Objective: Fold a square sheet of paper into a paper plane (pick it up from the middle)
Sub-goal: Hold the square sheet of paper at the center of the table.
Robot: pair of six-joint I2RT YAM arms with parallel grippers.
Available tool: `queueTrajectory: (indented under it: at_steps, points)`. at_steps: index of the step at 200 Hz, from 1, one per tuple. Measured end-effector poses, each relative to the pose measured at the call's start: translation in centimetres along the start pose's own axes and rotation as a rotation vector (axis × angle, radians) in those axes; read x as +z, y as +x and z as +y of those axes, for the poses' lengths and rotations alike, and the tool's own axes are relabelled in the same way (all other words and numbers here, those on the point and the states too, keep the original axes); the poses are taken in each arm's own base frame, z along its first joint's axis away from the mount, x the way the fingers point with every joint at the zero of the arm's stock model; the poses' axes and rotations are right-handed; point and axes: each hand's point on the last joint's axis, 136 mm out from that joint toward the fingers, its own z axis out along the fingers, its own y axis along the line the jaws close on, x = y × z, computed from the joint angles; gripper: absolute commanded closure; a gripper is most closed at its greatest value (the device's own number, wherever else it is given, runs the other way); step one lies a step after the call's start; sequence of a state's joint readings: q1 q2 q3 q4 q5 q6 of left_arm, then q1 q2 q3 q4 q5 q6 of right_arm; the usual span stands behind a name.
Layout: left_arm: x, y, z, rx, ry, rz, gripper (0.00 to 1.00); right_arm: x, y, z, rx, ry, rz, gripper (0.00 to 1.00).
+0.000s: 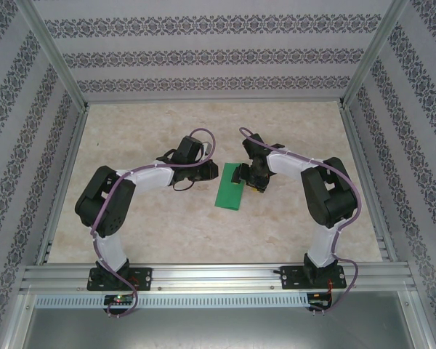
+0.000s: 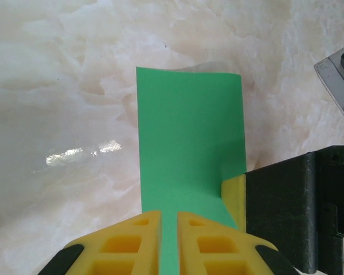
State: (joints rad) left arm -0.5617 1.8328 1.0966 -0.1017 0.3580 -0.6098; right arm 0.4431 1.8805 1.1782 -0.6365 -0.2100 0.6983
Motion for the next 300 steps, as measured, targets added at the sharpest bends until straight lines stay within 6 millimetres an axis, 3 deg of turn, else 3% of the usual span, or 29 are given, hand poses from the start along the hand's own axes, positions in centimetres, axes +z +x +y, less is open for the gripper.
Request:
queueTrajectory:
  at_steps: [39, 61, 103, 300]
  points:
    - [1.1, 0.9, 0.1, -0.007, 0.022, 0.049, 0.91, 0.1, 0.0, 0.0, 0.001, 0.004, 0.005, 0.30]
    - [2.2, 0.9, -0.4, -0.006, 0.051, 0.078, 1.00, 0.1, 0.0, 0.0, 0.006, 0.006, 0.007, 0.30]
    - [4.0, 1.1, -1.0, -0.005, 0.062, 0.125, 1.00, 0.2, 0.0, 0.0, 0.014, 0.012, 0.012, 0.29]
    - [5.3, 3.2, 0.1, -0.035, 0.034, 0.209, 1.00, 0.3, 0.1, 0.0, 0.004, 0.033, 0.005, 0.29]
